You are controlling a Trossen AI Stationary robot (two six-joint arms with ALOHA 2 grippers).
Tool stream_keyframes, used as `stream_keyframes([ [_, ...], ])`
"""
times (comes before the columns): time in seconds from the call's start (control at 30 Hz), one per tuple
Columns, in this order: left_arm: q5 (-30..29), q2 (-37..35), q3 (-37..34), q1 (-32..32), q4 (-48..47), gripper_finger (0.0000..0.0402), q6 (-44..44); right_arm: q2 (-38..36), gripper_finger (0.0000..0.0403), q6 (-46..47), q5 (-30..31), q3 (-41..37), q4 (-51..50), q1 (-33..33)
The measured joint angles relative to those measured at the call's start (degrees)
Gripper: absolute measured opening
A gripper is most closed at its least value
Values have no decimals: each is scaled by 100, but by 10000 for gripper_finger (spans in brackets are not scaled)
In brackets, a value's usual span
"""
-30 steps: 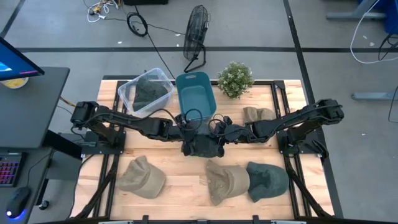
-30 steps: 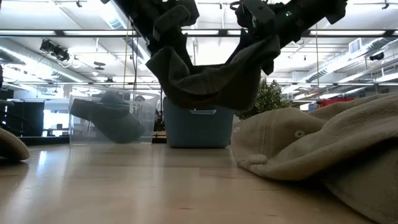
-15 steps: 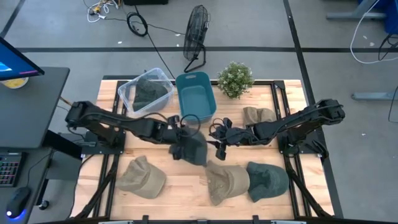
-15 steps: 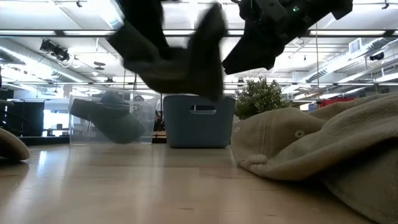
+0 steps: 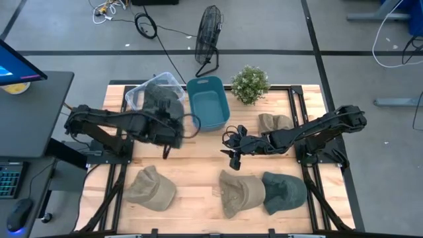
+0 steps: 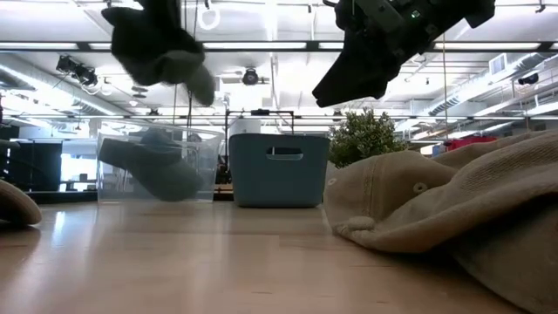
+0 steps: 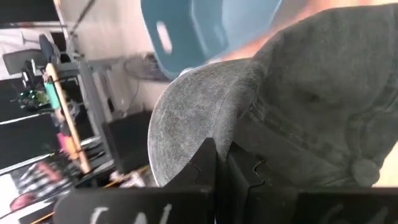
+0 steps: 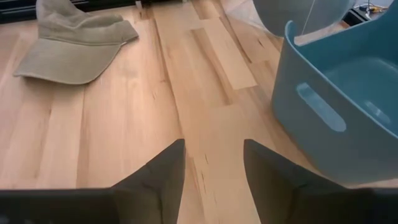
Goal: Pick & Place hat
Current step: Put the left blue cap into the transparent bin
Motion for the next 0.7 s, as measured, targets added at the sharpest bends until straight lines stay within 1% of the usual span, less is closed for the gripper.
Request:
stream_keyframes([
  [0.17, -67, -98, 4, 738, 8, 11, 943, 0, 164, 0, 2, 0, 54, -2],
  [0.3, -529, -164, 4, 1407, -7, 9, 1498, 2, 164, 0, 1, 0, 54, -4],
  [0.37, -605, -207, 7, 1768, -15, 9, 1735, 2, 164, -2, 2, 0, 51, -4],
  [0.43, -543, -266, 4, 2138, -8, 9, 2040, 2, 164, -19, 2, 0, 82, -4],
  [0.53, -543, -286, 7, 2586, 70, 9, 2886, 2, 164, -123, 2, 0, 107, -4],
  [0.6, -510, -287, 7, 2836, 327, 9, 3472, 2, 164, -125, 2, 0, 145, -4],
  [0.63, -413, -311, 7, 2961, 450, 9, 3838, 2, 164, -122, 2, 0, 145, -4],
  [0.7, 58, -343, 7, 3185, 665, 9, 4729, 2, 164, -124, 2, 0, 143, -4],
])
